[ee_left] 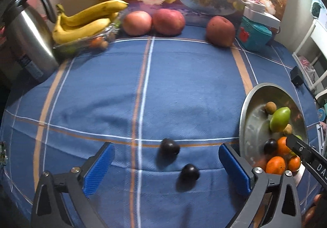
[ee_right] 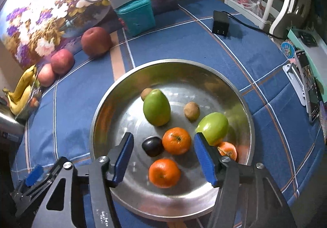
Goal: Organize fruits
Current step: 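Withdraw both open tools from the bowl toward the two black plums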
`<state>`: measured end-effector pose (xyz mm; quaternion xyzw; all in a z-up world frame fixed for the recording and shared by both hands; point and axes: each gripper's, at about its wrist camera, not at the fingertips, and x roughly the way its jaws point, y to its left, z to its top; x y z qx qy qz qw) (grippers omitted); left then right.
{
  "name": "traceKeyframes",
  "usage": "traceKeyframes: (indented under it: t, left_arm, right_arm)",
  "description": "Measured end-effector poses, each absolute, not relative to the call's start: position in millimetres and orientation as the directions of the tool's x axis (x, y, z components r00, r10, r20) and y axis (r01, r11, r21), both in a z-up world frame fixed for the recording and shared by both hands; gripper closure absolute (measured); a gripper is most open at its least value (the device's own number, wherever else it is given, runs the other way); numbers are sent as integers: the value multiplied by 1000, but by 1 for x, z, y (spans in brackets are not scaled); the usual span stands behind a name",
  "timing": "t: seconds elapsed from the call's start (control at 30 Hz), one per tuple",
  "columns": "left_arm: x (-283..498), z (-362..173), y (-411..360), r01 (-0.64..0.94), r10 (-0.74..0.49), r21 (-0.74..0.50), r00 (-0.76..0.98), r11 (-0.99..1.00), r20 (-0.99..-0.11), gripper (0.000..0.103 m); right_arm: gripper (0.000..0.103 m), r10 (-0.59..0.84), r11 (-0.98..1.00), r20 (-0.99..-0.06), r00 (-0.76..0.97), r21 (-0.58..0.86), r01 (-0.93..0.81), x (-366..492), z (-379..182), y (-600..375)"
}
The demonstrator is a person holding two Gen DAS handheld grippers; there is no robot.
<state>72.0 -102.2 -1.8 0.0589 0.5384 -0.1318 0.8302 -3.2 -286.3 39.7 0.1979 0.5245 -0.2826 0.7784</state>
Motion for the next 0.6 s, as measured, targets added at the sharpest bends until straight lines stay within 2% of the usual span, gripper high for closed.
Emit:
traceKeyframes:
  t: [0.07, 0.17, 0.27, 0.33, 0.53, 0.6]
  left_arm:
    - [69, 0, -94, 274, -151, -40, 396, 961, -906, 0]
    - [65, 2, -83, 257, -137, -31, 406, 966, -903, 0]
    - [63, 4, -73, 236, -128, -29, 416, 971, -900, 0]
    - [62, 7, -67, 226, -132, -37, 425, 973, -896, 0]
    - [61, 12, -56, 223, -149, -54, 434, 973, -888, 0]
    - [64, 10, -51, 212, -157, -70, 426, 975, -891, 0]
  right_arm:
    - [36, -236, 772, -926, 294, 5, 636, -5, 40, -280]
    - [24, -257, 778, -922, 292, -18, 628, -9, 40, -272]
    - [22, -263, 791, -918, 295, -30, 612, -11, 40, -263]
    - [16, -268, 798, -915, 302, -35, 602, -13, 41, -257]
    - [12, -290, 820, -905, 310, -68, 568, -12, 42, -240]
    - [6, -285, 823, -905, 316, -62, 565, -12, 42, -237]
